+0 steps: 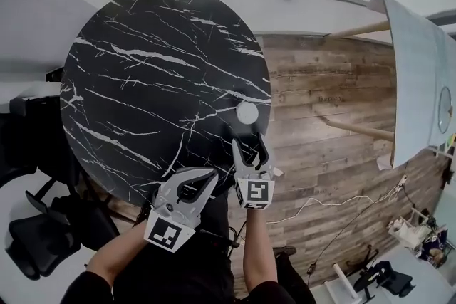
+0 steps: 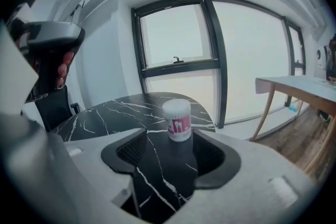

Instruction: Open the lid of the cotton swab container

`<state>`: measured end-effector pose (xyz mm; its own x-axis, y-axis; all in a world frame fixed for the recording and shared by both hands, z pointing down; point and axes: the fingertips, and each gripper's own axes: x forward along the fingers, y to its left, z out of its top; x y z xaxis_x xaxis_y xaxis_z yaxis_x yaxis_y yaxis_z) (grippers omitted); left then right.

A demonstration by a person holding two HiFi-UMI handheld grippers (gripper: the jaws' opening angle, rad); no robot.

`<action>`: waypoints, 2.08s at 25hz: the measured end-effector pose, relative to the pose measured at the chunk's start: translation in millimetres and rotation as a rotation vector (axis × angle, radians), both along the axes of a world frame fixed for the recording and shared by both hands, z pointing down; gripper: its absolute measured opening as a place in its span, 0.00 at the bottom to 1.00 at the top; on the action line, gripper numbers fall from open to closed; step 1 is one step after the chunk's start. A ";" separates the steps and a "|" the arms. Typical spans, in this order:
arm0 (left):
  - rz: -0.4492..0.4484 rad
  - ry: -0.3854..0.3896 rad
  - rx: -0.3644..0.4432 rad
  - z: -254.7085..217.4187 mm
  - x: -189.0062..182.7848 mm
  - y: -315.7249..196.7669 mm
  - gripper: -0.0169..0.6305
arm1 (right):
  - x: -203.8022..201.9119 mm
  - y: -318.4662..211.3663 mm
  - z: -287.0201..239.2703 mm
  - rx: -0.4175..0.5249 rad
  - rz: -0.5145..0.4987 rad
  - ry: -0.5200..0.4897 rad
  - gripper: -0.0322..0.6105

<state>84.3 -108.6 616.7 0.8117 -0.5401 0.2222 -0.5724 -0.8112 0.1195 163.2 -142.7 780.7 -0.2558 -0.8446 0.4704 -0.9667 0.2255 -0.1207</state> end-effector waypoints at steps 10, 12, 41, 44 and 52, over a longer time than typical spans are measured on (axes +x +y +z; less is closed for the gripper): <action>-0.006 -0.027 0.004 15.2 3.1 -21.4 0.03 | 4.4 -25.2 20.9 -0.049 -0.035 0.078 0.51; -0.010 -0.028 0.006 17.7 3.8 -27.5 0.03 | 2.9 -32.2 21.1 -0.053 -0.048 0.094 0.51; -0.079 -0.008 -0.058 40.0 -9.4 -59.9 0.03 | -2.8 -71.6 46.9 -0.161 -0.093 0.239 0.54; -0.082 -0.005 -0.057 39.5 -13.2 -59.8 0.03 | 1.1 -72.6 45.9 -0.151 -0.070 0.253 0.50; -0.080 -0.006 -0.055 39.6 -19.1 -57.7 0.03 | -0.2 -70.8 45.2 -0.123 -0.090 0.286 0.46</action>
<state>65.2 -166.4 656.3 0.7651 -0.5900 0.2579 -0.6360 -0.7551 0.1594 163.0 -213.5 825.9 -0.1698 -0.7568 0.6312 -0.9423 0.3121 0.1208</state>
